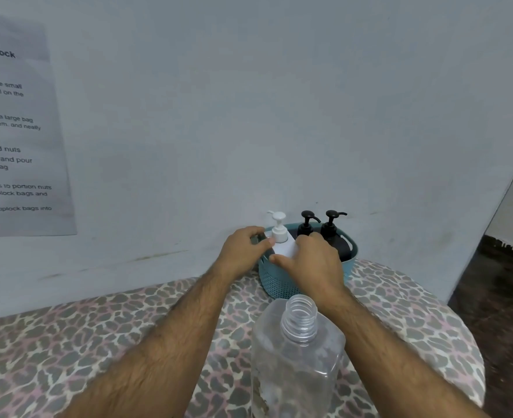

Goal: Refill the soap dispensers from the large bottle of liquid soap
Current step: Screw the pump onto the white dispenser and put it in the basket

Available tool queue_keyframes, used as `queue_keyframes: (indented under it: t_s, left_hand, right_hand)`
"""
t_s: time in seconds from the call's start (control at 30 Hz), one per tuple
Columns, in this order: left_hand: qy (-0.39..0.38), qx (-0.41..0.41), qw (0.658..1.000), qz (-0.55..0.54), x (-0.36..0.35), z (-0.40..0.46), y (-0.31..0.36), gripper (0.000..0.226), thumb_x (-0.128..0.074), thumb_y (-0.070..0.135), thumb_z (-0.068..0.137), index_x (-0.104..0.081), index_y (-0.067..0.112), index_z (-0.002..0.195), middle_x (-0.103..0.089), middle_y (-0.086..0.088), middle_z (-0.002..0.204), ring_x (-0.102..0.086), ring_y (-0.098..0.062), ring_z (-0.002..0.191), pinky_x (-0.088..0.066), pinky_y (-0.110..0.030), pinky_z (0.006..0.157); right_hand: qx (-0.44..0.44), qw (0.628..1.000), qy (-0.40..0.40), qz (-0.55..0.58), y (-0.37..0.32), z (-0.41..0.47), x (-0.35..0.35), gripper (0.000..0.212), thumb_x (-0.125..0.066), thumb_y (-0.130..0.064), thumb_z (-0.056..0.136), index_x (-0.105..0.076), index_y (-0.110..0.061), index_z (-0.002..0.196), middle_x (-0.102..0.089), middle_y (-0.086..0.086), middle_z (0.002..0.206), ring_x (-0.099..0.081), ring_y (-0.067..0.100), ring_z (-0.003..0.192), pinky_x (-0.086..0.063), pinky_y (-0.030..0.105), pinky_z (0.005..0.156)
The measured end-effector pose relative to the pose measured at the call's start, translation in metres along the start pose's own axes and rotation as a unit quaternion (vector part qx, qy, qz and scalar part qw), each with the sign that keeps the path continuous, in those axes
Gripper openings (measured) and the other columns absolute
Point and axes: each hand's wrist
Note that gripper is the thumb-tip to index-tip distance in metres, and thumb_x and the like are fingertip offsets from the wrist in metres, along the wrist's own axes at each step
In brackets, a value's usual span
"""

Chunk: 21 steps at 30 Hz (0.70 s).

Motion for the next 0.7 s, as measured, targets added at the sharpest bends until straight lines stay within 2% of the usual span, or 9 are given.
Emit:
queue_keyframes:
  t_s: [0.17,0.27,0.33,0.4,0.47,0.57,0.7]
  left_hand:
    - [0.005,-0.005,1.0,0.024,0.001,-0.004,0.003,0.054,-0.067,0.036,0.091,-0.054,0.017,0.139,-0.056,0.0,0.142,-0.051,-0.016,0.129,-0.039,-0.032,0.108]
    - [-0.003,-0.009,0.999,0.041,0.002,-0.009,0.007,0.051,-0.066,0.037,0.092,-0.056,0.019,0.138,-0.057,0.002,0.139,-0.051,-0.015,0.128,-0.039,-0.03,0.104]
    - [-0.007,-0.015,0.998,0.059,0.002,-0.011,0.009,0.049,-0.064,0.039,0.093,-0.057,0.02,0.137,-0.059,0.004,0.136,-0.052,-0.014,0.125,-0.038,-0.027,0.099]
    - [-0.013,-0.021,0.996,0.081,0.003,-0.013,0.01,0.038,-0.063,0.04,0.093,-0.065,0.021,0.126,-0.065,0.004,0.123,-0.056,-0.013,0.111,-0.04,-0.027,0.092]
    - [-0.024,-0.022,0.993,0.113,0.002,-0.014,0.011,0.031,-0.061,0.05,0.088,-0.067,0.026,0.105,-0.066,0.009,0.105,-0.058,-0.012,0.097,-0.046,-0.031,0.089]
    - [-0.04,-0.024,0.988,0.146,0.0,-0.013,0.013,0.055,-0.051,0.065,0.073,-0.068,0.027,0.108,-0.07,0.01,0.101,-0.063,-0.013,0.093,-0.052,-0.041,0.088]
    - [-0.048,-0.021,0.986,0.159,0.003,-0.011,0.017,0.047,-0.058,0.062,0.077,-0.068,0.032,0.112,-0.069,0.011,0.104,-0.062,-0.012,0.095,-0.051,-0.042,0.089]
  right_hand:
    - [0.021,1.0,-0.012,-0.01,0.002,-0.002,0.002,0.05,-0.062,-0.062,0.086,-0.063,-0.014,0.101,-0.048,0.0,0.093,-0.048,0.016,0.076,-0.036,0.028,0.066]
    - [0.035,0.999,-0.014,0.004,0.004,-0.001,0.003,0.046,-0.064,-0.059,0.086,-0.061,-0.016,0.103,-0.058,0.002,0.097,-0.051,0.016,0.079,-0.037,0.028,0.067]
    - [0.042,0.999,-0.023,-0.002,0.004,0.0,0.003,0.043,-0.064,-0.058,0.086,-0.06,-0.017,0.098,-0.058,0.002,0.095,-0.051,0.016,0.079,-0.036,0.028,0.067]
    - [0.044,0.998,-0.041,-0.004,0.005,0.001,0.005,0.039,-0.064,-0.056,0.087,-0.054,-0.019,0.089,-0.053,0.001,0.092,-0.05,0.017,0.078,-0.035,0.029,0.067]
    - [0.046,0.997,-0.059,-0.004,0.006,0.002,0.006,0.036,-0.061,-0.052,0.091,-0.055,-0.017,0.089,-0.046,0.001,0.093,-0.049,0.019,0.079,-0.036,0.03,0.068]
    - [0.045,0.996,-0.079,-0.004,0.011,0.006,0.006,0.029,-0.057,-0.037,0.097,-0.063,-0.009,0.101,-0.043,0.003,0.096,-0.048,0.02,0.082,-0.037,0.03,0.071]
    - [0.048,0.996,-0.074,-0.004,0.017,0.009,0.007,0.017,-0.058,-0.024,0.095,-0.066,-0.01,0.091,-0.051,0.003,0.085,-0.052,0.021,0.079,-0.036,0.029,0.067]
Point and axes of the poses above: each hand's wrist, its own z-axis towards the middle knuckle, its own x-axis out of the back of the hand, y = z × x
